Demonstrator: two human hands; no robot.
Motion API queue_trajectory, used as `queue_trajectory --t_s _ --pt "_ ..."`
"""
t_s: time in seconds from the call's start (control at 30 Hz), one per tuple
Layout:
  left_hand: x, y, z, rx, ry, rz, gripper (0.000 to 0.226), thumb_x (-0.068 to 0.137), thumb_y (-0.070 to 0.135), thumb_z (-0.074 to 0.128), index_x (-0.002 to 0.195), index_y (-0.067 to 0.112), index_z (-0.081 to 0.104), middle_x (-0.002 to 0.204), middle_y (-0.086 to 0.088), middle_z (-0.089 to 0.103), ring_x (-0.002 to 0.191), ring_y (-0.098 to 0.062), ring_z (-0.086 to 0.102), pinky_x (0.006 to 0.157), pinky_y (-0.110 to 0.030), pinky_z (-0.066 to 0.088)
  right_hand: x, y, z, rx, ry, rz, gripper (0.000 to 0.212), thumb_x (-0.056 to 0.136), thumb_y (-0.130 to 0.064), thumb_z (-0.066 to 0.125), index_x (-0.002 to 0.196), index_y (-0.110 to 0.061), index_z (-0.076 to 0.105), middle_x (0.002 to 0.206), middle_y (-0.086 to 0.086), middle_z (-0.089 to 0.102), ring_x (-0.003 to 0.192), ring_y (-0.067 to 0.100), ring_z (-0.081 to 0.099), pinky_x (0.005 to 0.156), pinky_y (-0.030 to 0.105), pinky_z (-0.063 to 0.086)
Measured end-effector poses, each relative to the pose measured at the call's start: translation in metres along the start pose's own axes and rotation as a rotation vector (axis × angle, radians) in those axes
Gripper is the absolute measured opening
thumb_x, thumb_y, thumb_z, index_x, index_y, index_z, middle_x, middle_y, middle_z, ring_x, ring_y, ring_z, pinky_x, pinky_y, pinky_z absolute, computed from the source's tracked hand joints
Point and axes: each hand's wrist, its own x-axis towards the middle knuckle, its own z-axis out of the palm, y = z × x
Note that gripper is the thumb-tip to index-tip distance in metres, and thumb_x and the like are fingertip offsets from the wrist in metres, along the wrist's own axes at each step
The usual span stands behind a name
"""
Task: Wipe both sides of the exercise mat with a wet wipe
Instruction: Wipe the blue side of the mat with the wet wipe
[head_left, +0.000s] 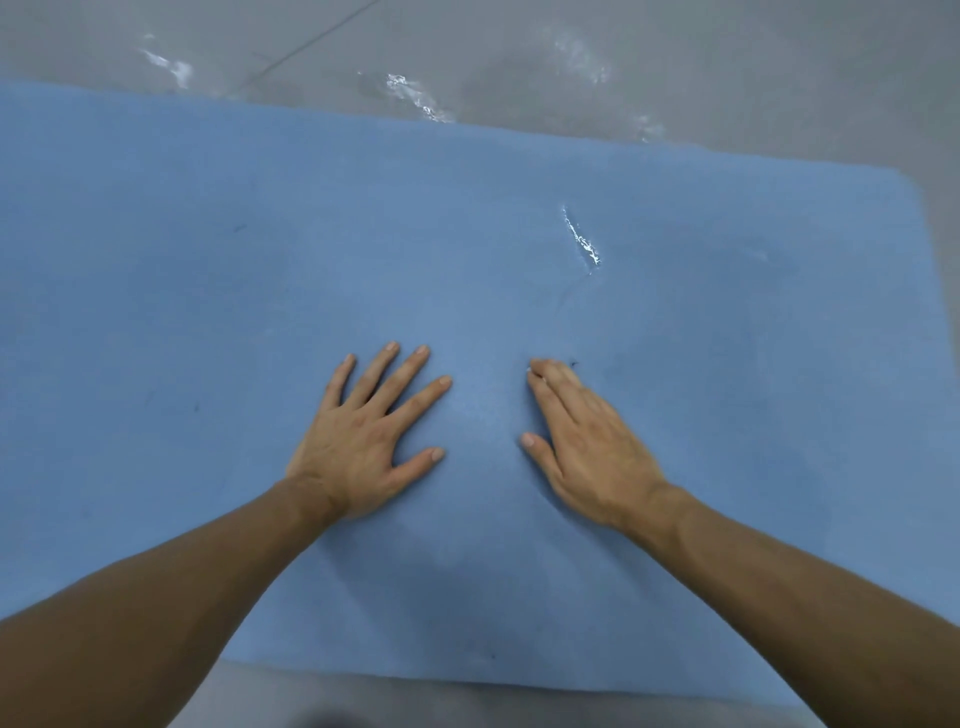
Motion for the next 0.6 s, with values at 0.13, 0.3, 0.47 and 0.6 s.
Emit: queue_trajectory --t_s 0.13,0.3,0.47,0.6 --pt "0.000 0.001 0.000 -0.007 -0.019 -0.013 0.074 0.099 0.072 0.025 0.164 0.038 0.016 0.174 0.007 0.003 0.160 -0.022 0.001 0.126 -0.059 0.008 -0.038 -0.017 0.009 -0.020 0.021 -0.119 0.065 0.106 -0.045 0.039 0.156 -0.002 0.039 0.167 0.011 0.033 0.155 0.025 0.028 0.127 0.030 0.013" --pt "0.000 0.007 -0.002 -0.044 -0.049 -0.026 0.075 0.099 0.071 0.025 0.165 0.037 0.016 0.174 0.007 0.001 0.160 -0.022 -0.001 0.126 -0.060 0.008 -0.089 -0.033 0.021 0.001 -0.084 -0.268 0.063 0.108 -0.046 0.040 0.160 -0.010 0.035 0.169 0.004 0.029 0.158 0.017 0.021 0.127 0.030 0.015" --pt "-0.002 0.032 -0.010 -0.229 -0.083 -0.129 0.071 0.099 0.055 0.029 0.164 0.031 0.019 0.174 0.004 -0.004 0.159 -0.014 -0.009 0.127 -0.053 -0.005 -0.093 -0.036 0.007 0.208 -0.007 -0.159 0.050 0.099 -0.014 0.050 0.149 -0.017 0.049 0.157 -0.001 0.046 0.143 0.015 0.046 0.112 0.031 0.046" --pt "0.003 0.051 -0.023 -0.464 -0.038 -0.116 0.054 0.097 0.038 0.050 0.148 0.024 0.052 0.167 0.001 0.029 0.158 -0.017 0.015 0.128 -0.048 0.009 -0.064 -0.039 -0.022 0.577 0.246 0.260 0.038 0.094 0.002 0.059 0.127 -0.016 0.067 0.128 -0.001 0.057 0.115 -0.004 0.056 0.096 0.011 0.043"
